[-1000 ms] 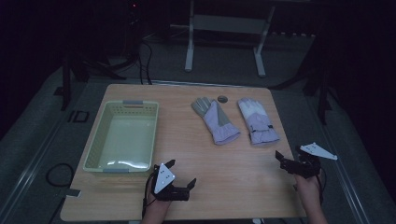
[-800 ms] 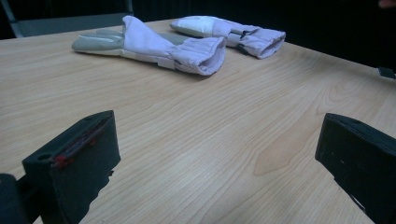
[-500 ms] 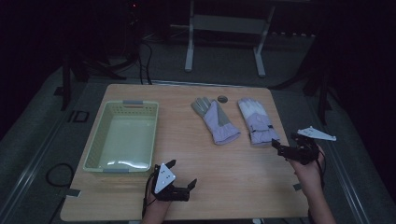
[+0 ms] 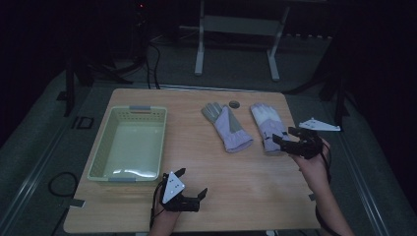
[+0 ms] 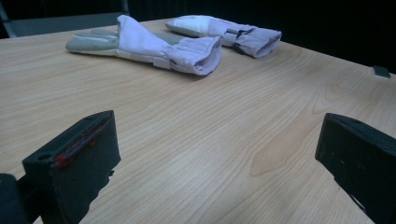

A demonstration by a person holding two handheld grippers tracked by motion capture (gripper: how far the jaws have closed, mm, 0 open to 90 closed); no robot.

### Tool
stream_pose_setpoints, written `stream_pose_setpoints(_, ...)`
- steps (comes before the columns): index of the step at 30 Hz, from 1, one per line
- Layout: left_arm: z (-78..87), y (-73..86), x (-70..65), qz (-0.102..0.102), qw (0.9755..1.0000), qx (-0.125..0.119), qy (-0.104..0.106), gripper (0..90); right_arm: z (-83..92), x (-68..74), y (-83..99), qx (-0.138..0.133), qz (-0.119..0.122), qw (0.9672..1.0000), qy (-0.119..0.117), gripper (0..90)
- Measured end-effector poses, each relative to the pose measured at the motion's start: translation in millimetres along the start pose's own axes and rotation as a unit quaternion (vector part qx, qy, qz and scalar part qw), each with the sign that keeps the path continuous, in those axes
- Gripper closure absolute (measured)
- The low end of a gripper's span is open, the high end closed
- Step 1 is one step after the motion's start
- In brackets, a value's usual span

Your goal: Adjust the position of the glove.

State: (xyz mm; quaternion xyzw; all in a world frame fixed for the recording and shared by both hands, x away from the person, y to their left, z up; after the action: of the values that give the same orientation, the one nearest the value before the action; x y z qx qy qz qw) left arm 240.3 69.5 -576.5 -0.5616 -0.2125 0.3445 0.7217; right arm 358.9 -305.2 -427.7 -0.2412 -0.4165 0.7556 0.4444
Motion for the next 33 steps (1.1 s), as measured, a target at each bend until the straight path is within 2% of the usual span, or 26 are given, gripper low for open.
stream_pose_setpoints(1, 0.0, 0.0, 0.0, 0.0, 1.0, 0.0, 0.0, 0.0, -7.1, 5.8, -5.3, 0.004, 0.012, 0.9999, -0.002, 27.4)
stream_pose_setpoints(5, 0.2, 0.0, 1.3, 0.005, 1.0, -0.002, 0.003, 0.0, -17.0, 12.7, -10.8, 0.008, 0.026, 0.9996, -0.008, 27.5)
stream_pose_setpoints(6, 0.2, 0.0, 1.3, 0.006, 1.0, -0.002, 0.003, 0.0, -24.0, 16.7, -14.6, 0.012, 0.03, 0.9993, -0.016, 30.2)
stream_pose_setpoints(12, 0.1, 0.0, 0.7, 0.002, 1.0, -0.001, 0.003, 0.0, -42.0, 25.2, -23.6, 0.021, 0.043, 0.9985, -0.027, 32.1)
stream_pose_setpoints(13, 0.2, 0.0, 1.1, 0.003, 1.0, -0.002, 0.004, 0.0, -50.1, 28.6, -27.1, 0.025, 0.046, 0.9981, -0.033, 32.2)
stream_pose_setpoints(15, 0.4, 0.1, 1.7, 0.009, 0.9999, -0.003, 0.004, 0.0, -52.5, 29.5, -28.3, 0.024, 0.048, 0.9981, -0.031, 33.1)
stream_pose_setpoints(17, 0.8, 0.2, 2.5, 0.012, 0.9999, -0.004, 0.005, 0.0, -63.5, 31.6, -32.7, 0.031, 0.048, 0.9979, -0.029, 34.3)
stream_pose_setpoints(18, 0.9, 0.2, 2.5, 0.012, 0.9999, -0.004, 0.005, 0.0, -63.5, 31.6, -32.7, 0.031, 0.048, 0.9979, -0.029, 34.3)
stream_pose_setpoints(19, 0.9, 0.2, 2.3, 0.011, 0.9999, -0.004, 0.005, 0.0, -73.0, 32.7, -34.9, 0.039, 0.05, 0.9975, -0.031, 34.8)
stream_pose_setpoints(21, 0.8, 0.2, 2.0, 0.009, 0.9999, -0.003, 0.005, 0.0, -76.3, 33.4, -35.5, 0.04, 0.052, 0.9974, -0.029, 34.9)
stream_pose_setpoints(22, 0.7, 0.1, 1.8, 0.008, 1.0, -0.003, 0.005, 0.0, -85.5, 34.7, -36.7, 0.047, 0.055, 0.9968, -0.033, 35.2)
stream_pose_setpoints(24, 0.7, 0.2, 1.6, 0.007, 1.0, -0.004, 0.005, 0.0, -90.0, 35.4, -37.3, 0.047, 0.058, 0.9967, -0.033, 36.8)
stream_pose_setpoints(31, 1.0, 0.3, 2.7, 0.012, 0.9999, -0.005, 0.011, 0.0, -121.2, 36.1, -37.9, 0.056, 0.029, 0.9965, -0.055, 43.6)
stream_pose_setpoints(32, 1.2, 0.3, 2.8, 0.013, 0.9998, -0.006, 0.01, 0.0, -130.3, 37.5, -34.9, 0.06, 0.026, 0.9965, -0.052, 45.5)
stream_pose_setpoints(33, 1.2, 0.4, 2.9, 0.014, 0.9998, -0.007, 0.01, 0.0, -130.3, 37.5, -34.9, 0.06, 0.026, 0.9965, -0.052, 45.5)
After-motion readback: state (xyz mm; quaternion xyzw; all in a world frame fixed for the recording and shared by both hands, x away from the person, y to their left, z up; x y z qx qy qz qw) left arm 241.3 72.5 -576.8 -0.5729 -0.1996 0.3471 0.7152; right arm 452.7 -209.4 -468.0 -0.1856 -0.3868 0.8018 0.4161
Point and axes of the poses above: each handheld gripper's, and its own axes: z roughly backward along the jaws, y roughly out of its underside, x roughly to its left, the point moved 1 cm from there along -z, roughly forward along the jaws, and after that the axes turned 1 degree about y, right-handed, at the moved point
